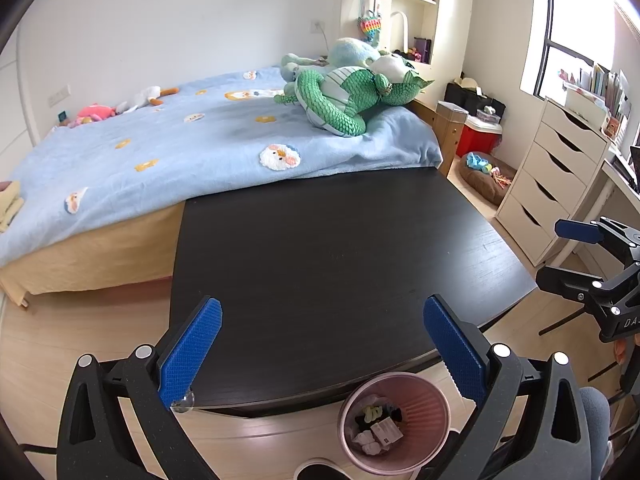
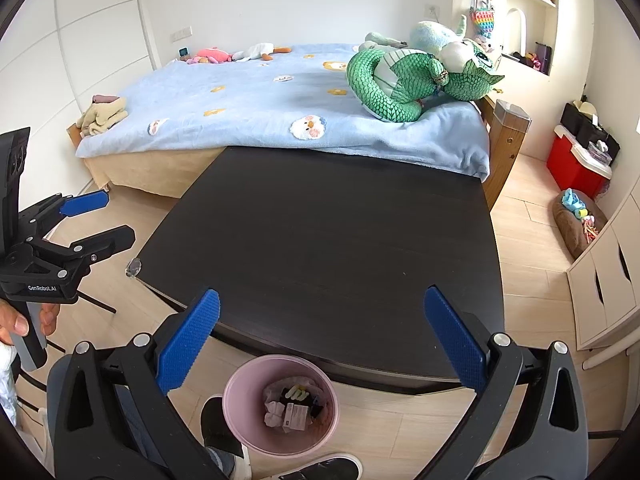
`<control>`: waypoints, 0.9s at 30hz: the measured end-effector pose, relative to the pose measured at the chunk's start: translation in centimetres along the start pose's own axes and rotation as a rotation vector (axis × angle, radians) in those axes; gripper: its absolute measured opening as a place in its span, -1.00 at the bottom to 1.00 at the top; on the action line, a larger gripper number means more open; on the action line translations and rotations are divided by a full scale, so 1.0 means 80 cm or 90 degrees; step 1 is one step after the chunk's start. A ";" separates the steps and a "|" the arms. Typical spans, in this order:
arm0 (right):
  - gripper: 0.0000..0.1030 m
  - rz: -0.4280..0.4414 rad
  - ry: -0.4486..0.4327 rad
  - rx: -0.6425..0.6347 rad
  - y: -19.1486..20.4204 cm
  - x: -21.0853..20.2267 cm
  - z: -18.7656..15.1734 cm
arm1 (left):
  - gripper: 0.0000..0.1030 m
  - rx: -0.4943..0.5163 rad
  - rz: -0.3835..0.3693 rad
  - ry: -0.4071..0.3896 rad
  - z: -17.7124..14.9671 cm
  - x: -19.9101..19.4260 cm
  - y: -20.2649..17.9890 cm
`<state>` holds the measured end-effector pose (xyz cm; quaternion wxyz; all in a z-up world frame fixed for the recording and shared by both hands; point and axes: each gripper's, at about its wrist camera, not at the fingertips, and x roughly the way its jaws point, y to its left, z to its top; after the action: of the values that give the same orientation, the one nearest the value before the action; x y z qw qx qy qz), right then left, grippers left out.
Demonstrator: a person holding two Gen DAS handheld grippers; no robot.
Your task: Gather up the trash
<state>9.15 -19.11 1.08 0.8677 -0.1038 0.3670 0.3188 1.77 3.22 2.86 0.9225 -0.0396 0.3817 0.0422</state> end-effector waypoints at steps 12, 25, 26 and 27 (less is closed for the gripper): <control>0.94 0.000 -0.001 -0.001 0.000 0.000 0.001 | 0.88 0.000 0.000 0.000 0.000 0.001 0.000; 0.94 0.000 -0.001 -0.002 0.001 -0.001 0.001 | 0.88 0.003 -0.009 -0.003 0.003 -0.003 -0.005; 0.94 0.000 -0.001 -0.002 0.001 -0.001 0.001 | 0.88 0.004 -0.011 -0.003 0.004 -0.003 -0.005; 0.94 0.000 -0.001 -0.002 0.001 -0.001 0.001 | 0.88 0.006 -0.010 -0.003 0.004 -0.004 -0.006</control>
<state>9.12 -19.04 1.20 0.8679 -0.1050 0.3656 0.3194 1.85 2.73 3.31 0.9237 -0.0382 0.3797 0.0329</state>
